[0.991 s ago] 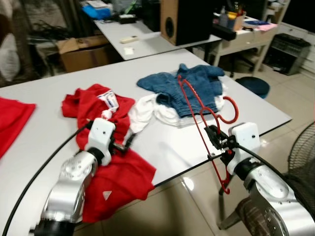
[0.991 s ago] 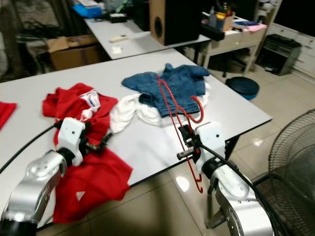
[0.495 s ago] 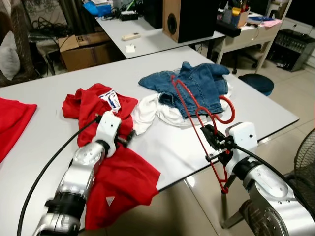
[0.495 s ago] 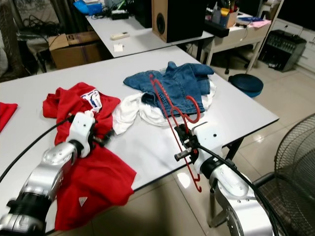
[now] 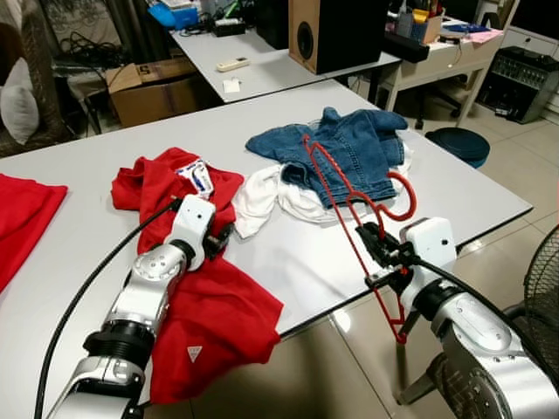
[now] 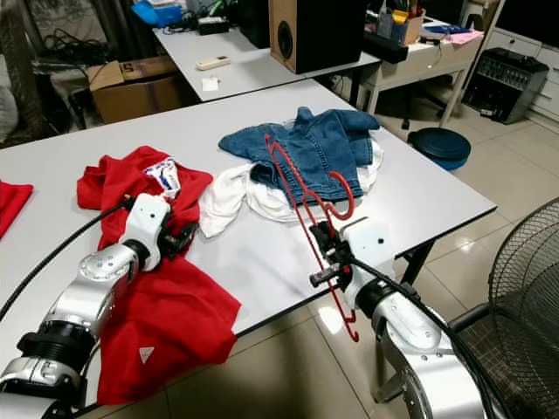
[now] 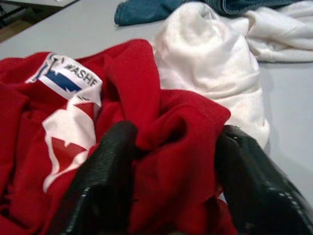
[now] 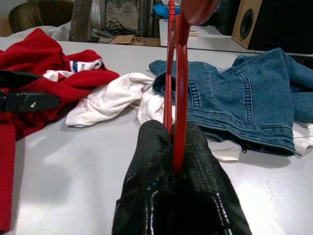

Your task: Hang hanger

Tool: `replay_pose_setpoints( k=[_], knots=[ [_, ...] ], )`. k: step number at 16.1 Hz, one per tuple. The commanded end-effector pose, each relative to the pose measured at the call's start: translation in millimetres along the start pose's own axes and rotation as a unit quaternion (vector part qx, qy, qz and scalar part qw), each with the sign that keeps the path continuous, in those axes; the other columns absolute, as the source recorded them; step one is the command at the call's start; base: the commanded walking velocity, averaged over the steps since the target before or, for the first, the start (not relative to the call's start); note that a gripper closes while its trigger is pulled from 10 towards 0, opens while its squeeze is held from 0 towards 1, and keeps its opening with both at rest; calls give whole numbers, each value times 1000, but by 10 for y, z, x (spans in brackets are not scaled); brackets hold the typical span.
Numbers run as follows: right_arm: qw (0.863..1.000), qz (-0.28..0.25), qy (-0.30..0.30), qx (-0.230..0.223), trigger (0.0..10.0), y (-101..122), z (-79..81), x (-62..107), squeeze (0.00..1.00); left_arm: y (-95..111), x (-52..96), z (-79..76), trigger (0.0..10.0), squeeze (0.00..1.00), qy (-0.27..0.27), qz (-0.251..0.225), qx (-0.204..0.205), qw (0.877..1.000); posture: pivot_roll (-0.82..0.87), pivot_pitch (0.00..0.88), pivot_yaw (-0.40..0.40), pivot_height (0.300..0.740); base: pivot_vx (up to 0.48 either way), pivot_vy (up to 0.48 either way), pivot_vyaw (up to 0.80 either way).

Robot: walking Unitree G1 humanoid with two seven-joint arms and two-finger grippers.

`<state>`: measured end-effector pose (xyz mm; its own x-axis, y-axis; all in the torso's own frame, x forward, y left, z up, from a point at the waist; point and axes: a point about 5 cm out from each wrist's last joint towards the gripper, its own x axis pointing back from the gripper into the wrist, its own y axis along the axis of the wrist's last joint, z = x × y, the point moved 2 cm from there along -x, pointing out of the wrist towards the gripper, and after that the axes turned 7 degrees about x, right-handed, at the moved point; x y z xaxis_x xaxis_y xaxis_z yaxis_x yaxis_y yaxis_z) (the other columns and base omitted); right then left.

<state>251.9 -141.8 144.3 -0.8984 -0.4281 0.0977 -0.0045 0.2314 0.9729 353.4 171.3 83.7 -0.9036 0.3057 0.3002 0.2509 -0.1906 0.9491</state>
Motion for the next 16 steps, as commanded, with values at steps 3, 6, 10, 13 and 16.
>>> replay_pose_setpoints(
  k=[3, 6, 10, 13, 16],
  knots=[
    [1000, 0, -6, -6, 10000, -1, -14, 5, 0, 35, -25, 24, 0, 0, -5, -6, -7, 1000, -48, 0, 81, 740, 0, 0, 0],
    [1000, -4, -7, -6, 10000, 14, -9, -14, 0, 19, -39, 14, 0, 0, -9, -3, -1, 1000, -49, 0, 81, 740, 0, 0, 0],
    [1000, -3, -7, -4, 10000, 15, -15, -18, 0, -9, -29, 27, 0, 0, -11, -3, 2, 1000, -50, 0, 74, 740, 0, 0, 0],
    [1000, -4, -6, -5, 10000, 19, -12, -24, 0, -15, -8, 67, 0, 0, -11, -3, 1, 1000, -51, 0, 74, 740, 0, 0, 0],
    [1000, -9, -13, -6, 10000, 41, -29, -29, 0, 307, 64, 418, 0, 0, 13, -45, -5, 999, -48, 0, 73, 740, 0, 0, 0]
  ],
)
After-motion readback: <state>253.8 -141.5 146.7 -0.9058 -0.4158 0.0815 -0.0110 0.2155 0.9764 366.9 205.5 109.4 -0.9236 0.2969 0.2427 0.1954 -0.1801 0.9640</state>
